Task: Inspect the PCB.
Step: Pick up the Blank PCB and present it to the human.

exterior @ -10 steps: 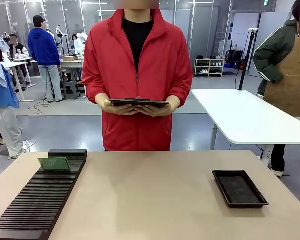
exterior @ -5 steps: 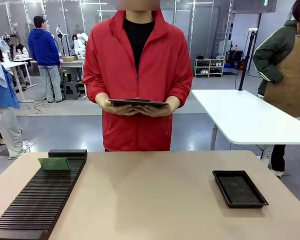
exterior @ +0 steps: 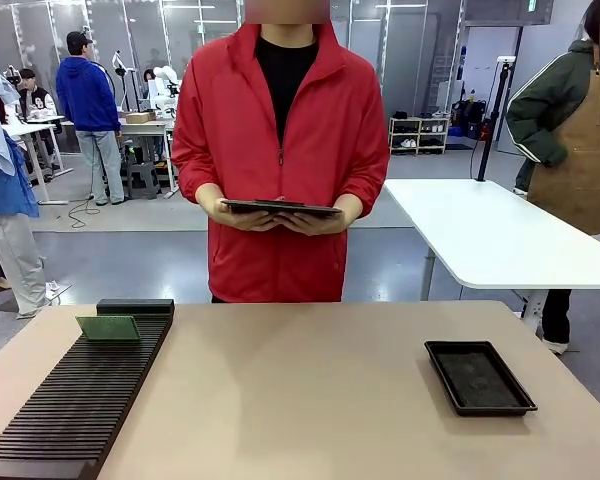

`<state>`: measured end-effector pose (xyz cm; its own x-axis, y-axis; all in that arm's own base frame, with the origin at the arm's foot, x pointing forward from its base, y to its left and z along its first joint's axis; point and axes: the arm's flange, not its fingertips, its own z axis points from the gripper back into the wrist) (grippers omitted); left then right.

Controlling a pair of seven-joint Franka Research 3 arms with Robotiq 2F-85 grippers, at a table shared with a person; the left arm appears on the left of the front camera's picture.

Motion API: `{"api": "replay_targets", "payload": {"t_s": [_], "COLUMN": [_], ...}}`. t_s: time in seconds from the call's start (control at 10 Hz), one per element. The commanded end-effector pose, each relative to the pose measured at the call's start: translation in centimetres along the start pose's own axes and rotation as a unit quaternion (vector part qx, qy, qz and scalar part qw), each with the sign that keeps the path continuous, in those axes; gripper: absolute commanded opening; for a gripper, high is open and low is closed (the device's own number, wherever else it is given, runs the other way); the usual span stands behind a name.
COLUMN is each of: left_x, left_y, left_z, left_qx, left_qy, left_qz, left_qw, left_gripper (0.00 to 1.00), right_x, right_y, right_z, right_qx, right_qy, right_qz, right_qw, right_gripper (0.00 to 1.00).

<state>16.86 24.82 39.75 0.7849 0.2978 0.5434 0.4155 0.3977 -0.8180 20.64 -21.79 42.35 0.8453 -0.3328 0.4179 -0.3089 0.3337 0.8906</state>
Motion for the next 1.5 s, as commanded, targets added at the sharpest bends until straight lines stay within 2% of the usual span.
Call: {"api": "replay_targets", "payload": {"t_s": [0.0, 0.1, 0.3, 0.4, 0.5, 0.6, 0.7, 0.8, 1.0, 1.1, 1.2, 1.3, 1.4], "left_x": [0.0, 1.4, 4.6, 6.1, 7.6, 8.9, 10.5, 12.5, 15.6, 16.7, 17.6, 17.9, 18.0], "left_y": [0.1, -3.2, -7.4, -9.2, -11.0, -12.7, -14.2, -15.5, -16.6, -16.6, -15.6, -14.6, -14.0], "left_z": [-0.1, -1.7, -4.6, -5.9, -7.3, -9.4, -12.0, -15.4, -22.1, -25.1, -27.8, -29.6, -30.7], "left_qx": [0.000, 0.030, 0.098, 0.151, 0.172, 0.212, 0.244, 0.276, 0.347, 0.363, 0.407, 0.416, 0.415], "left_qy": [0.000, 0.017, 0.062, 0.074, 0.076, 0.106, 0.138, 0.181, 0.257, 0.282, 0.288, 0.305, 0.313], "left_qz": [0.000, -0.054, -0.108, -0.129, -0.157, -0.188, -0.223, -0.266, -0.332, -0.351, -0.363, -0.366, -0.367], "left_qw": [1.000, 0.998, 0.987, 0.977, 0.970, 0.953, 0.933, 0.906, 0.839, 0.816, 0.787, 0.774, 0.771], "left_gripper": [1.00, 1.00, 1.00, 1.00, 1.00, 1.00, 1.00, 1.00, 1.00, 1.00, 1.00, 1.00, 1.00], "right_x": [0.1, 0.1, 0.1, 0.1, 0.1, 0.1, 0.1, 0.1, 0.1, 0.1, 0.1, 0.1, 0.1], "right_y": [0.1, 0.1, 0.1, 0.1, 0.1, 0.1, 0.1, 0.1, 0.1, 0.1, 0.1, 0.1, 0.1], "right_z": [0.1, 0.1, 0.1, 0.1, 0.1, 0.1, 0.1, 0.1, 0.1, 0.1, 0.1, 0.1, 0.1], "right_qx": [0.004, 0.004, 0.004, 0.004, 0.004, 0.004, 0.004, 0.004, 0.004, 0.004, 0.004, 0.004, 0.004], "right_qy": [0.000, 0.000, 0.000, 0.000, 0.000, 0.000, 0.000, 0.000, 0.000, 0.000, 0.000, 0.000, 0.000], "right_qz": [0.008, 0.008, 0.008, 0.008, 0.008, 0.008, 0.008, 0.008, 0.008, 0.008, 0.008, 0.008, 0.008], "right_qw": [1.000, 1.000, 1.000, 1.000, 1.000, 1.000, 1.000, 1.000, 1.000, 1.000, 1.000, 1.000, 1.000], "right_gripper": [1.00, 1.00, 1.00, 1.00, 1.00, 1.00, 1.00, 1.00, 1.00, 1.00, 1.00, 1.00, 1.00]}}
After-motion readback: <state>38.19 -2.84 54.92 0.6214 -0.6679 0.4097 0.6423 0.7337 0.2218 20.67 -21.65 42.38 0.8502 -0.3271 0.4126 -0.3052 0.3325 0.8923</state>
